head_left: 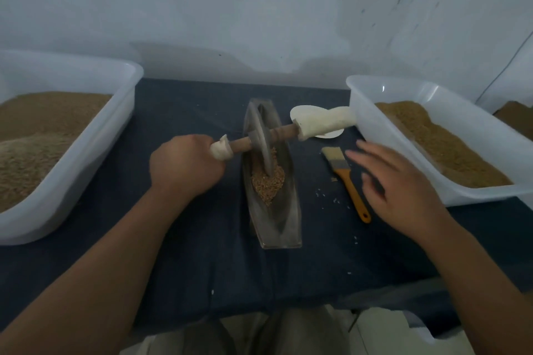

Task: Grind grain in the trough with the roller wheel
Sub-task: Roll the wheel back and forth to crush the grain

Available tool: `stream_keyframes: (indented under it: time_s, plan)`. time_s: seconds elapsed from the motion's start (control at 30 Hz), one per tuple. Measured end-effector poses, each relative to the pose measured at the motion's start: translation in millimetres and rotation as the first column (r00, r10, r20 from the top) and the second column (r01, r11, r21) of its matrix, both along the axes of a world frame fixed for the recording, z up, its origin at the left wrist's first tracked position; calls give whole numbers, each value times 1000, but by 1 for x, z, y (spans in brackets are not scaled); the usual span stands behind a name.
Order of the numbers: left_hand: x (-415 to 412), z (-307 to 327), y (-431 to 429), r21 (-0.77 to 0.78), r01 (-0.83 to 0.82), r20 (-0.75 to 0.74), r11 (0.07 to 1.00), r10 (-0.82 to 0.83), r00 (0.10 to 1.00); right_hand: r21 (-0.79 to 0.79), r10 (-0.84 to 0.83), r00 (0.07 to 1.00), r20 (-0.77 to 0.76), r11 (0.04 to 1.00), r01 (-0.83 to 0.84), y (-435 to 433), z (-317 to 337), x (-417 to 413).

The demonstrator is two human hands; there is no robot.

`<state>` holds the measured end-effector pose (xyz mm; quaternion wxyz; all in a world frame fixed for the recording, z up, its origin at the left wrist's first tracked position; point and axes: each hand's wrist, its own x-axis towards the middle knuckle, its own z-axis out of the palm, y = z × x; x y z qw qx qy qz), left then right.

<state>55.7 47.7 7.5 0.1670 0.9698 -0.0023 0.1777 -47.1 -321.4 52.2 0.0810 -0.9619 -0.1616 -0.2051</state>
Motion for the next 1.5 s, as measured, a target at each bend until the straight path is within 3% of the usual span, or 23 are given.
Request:
stream_keyframes:
  time_s: [0.03,0.1,0.3,0.4,0.53,0.77,0.9,1.07,1.23,1.4,1.5]
  plan:
    - [0,1,0,20,-1,14,1000,1,1000,62,33,993,117,997,-40,10,8,3]
    - [-1,4,0,63,-4,36,998,2,999,99,72,977,201,991,-93,29,21,16]
    - [-4,11,8,180,57,44,982,-66,997,-197,-66,993,-97,979,46,68,35,57]
    - [-7,16,7,254,119,8,960,-125,992,-320,-121,991,-61,942,96,67,28,63]
    - [-6,22,5,313,180,-89,933,-160,983,-274,-75,996,-38,960,61,65,17,71]
    - [42,44,-5,358,251,-278,899,-154,948,-273,-136,990,27,952,138,73,9,126]
    - [64,58,-8,338,317,-344,886,-197,918,-284,-192,981,-19,942,179,79,17,148]
    - [29,47,3,333,393,-365,857,-267,892,-296,-124,987,-98,951,90,61,9,118]
    - [14,35,13,327,410,-345,852,-296,891,-345,-74,997,-10,936,66,54,-4,100]
    - [52,42,-8,339,191,-192,921,-131,973,-278,-141,972,186,942,190,74,-1,142]
    - [62,52,-17,389,163,-124,907,-124,985,-236,-186,976,115,949,209,76,1,154]
